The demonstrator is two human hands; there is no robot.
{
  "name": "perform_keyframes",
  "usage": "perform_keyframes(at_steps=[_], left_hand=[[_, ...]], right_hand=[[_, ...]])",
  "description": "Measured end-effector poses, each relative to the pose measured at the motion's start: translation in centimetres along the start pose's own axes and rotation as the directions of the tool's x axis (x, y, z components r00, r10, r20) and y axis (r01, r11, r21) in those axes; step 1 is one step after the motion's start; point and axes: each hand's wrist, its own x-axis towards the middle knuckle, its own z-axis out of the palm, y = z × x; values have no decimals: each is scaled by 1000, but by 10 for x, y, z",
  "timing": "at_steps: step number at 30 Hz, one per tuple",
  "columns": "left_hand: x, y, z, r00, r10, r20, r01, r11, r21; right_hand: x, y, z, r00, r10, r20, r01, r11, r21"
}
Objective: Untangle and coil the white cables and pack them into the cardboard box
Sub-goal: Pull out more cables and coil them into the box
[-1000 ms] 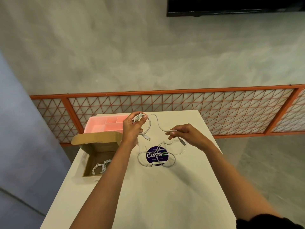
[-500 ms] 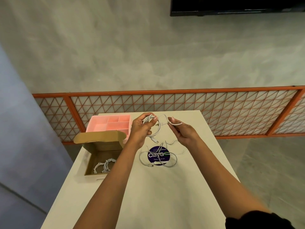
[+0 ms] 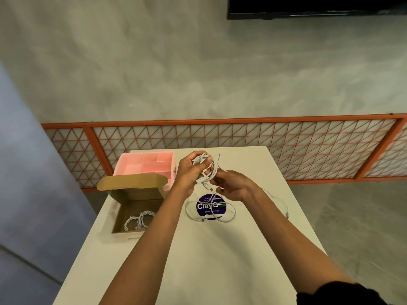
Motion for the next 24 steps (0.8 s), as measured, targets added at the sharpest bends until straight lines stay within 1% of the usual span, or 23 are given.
perform_keyframes(at_steps=[3,5,8,10,11,14,16,19,21,22,24], left_hand=[[1,-1,0,996,74,-48,-75,997,-28],[3,0,1,992,92,-88,-96,995,-32],[4,5,4,986,115,-120,-116,993,0],[4,8,7,982,124,-139,-119,992,39],[5,8,7,982,124,-144,-116,991,61],[6,6,4,981,123,-150,-108,989,101],[6,5,3,980,131,-149,-116,988,104],[5,3,3,979,157,-129,-142,982,122],[4,2,5,976,156,-149,-136,982,131],[4,2,6,974,149,-170,-126,982,138],[5,2,6,967,137,-213,-110,985,137]], right_hand=[[1,1,-2,994,-68,89,56,989,138],[0,2,-4,985,-94,145,63,977,203],[-3,2,-6,974,-116,194,56,954,293],[-3,0,-7,969,-119,215,48,950,310],[-3,-2,-6,970,-125,208,66,960,270],[-3,-6,0,973,-175,153,169,984,53],[-4,-11,2,975,-188,118,192,981,-22],[-6,-19,5,987,-160,6,159,984,-83],[-6,-23,7,991,-128,-48,122,985,-122],[-9,-26,9,992,-107,-65,98,987,-123],[-18,-31,12,997,-59,-50,49,983,-175]])
